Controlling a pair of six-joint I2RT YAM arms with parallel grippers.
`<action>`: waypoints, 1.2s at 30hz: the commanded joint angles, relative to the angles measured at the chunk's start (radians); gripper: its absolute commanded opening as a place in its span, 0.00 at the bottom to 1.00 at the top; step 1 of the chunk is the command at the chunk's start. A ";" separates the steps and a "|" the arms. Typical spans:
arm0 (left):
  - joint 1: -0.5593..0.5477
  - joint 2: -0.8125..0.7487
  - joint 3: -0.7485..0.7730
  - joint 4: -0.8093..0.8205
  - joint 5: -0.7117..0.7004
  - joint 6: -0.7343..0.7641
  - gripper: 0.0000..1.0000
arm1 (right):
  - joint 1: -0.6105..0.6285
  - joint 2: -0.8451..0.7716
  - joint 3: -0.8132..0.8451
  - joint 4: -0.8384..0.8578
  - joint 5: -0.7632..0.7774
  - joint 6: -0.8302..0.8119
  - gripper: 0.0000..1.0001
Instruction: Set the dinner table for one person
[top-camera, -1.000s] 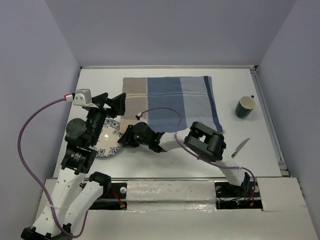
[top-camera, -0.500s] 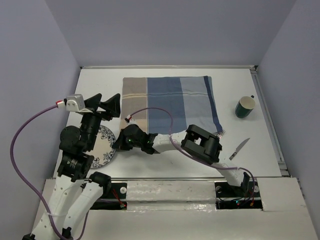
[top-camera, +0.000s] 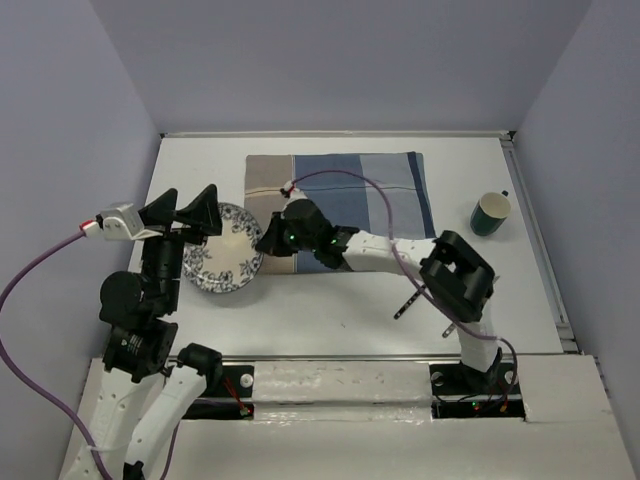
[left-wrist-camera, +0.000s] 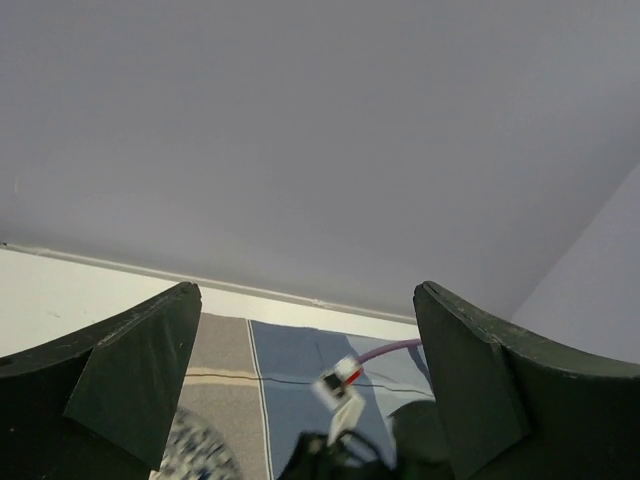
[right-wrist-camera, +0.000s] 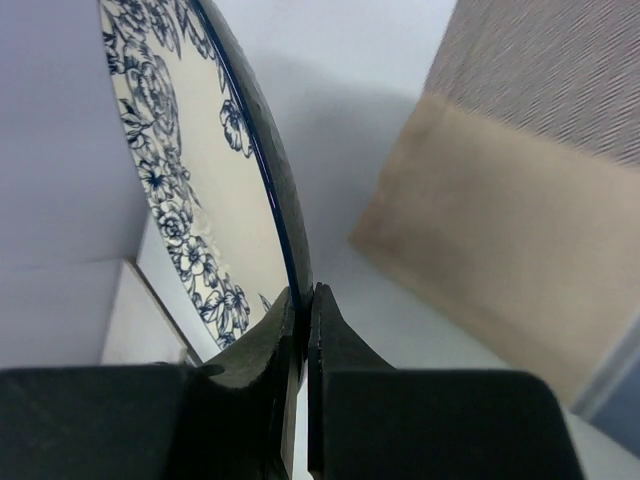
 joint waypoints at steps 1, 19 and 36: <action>-0.006 0.011 -0.006 0.042 0.019 0.005 0.99 | -0.147 -0.247 -0.135 0.268 -0.063 0.072 0.00; -0.008 0.116 -0.061 0.039 0.111 -0.029 0.99 | -0.569 -0.311 -0.428 0.382 -0.224 0.196 0.00; -0.009 0.139 -0.061 0.038 0.113 -0.026 0.99 | -0.598 -0.179 -0.425 0.455 -0.261 0.257 0.00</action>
